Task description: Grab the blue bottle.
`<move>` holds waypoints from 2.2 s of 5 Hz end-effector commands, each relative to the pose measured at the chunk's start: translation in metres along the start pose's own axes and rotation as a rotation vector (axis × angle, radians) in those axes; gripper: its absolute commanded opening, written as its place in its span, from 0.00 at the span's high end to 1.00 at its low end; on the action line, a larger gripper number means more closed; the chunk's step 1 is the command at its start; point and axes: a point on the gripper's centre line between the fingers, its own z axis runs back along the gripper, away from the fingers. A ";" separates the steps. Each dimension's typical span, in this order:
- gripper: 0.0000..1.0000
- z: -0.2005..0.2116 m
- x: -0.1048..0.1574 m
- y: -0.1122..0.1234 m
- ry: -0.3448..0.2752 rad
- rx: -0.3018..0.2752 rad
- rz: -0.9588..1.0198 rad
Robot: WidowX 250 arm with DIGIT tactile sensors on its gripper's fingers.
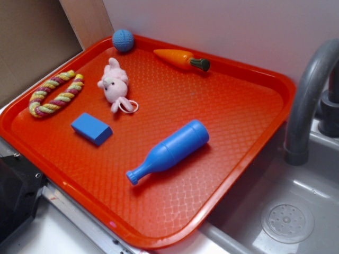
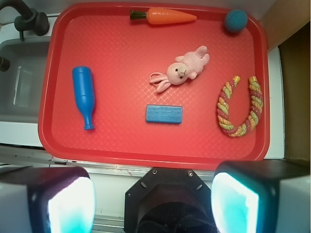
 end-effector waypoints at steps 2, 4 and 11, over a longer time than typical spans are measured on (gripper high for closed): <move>0.00 -0.002 0.021 -0.021 -0.019 -0.042 0.012; 0.00 -0.033 0.063 -0.080 -0.099 -0.028 -0.028; 0.00 -0.224 0.067 -0.129 0.210 0.014 -0.177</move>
